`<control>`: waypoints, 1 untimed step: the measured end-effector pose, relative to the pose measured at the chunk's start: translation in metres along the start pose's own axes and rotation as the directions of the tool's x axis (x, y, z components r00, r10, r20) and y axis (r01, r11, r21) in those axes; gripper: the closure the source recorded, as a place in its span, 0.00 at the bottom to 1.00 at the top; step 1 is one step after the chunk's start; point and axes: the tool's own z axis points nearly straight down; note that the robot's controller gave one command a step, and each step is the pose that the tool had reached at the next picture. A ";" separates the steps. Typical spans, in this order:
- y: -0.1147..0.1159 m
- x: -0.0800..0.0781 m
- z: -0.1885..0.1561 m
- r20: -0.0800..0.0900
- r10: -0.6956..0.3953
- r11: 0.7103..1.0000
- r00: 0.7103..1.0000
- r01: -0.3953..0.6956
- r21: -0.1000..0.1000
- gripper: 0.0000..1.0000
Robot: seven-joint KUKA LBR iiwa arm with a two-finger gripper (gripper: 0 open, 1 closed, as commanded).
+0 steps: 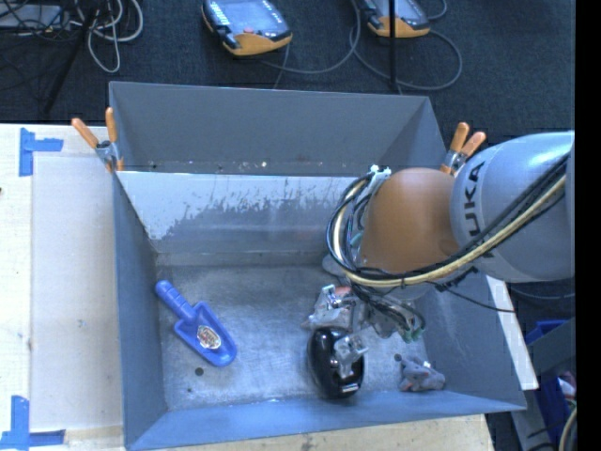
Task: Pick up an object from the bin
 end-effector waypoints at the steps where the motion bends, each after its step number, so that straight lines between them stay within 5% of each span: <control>1: 0.000 0.000 0.000 0.000 0.000 1.000 1.000 0.000 0.000 1.00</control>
Offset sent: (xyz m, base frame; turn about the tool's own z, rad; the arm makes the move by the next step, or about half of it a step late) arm 0.0000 0.0000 0.0000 0.0000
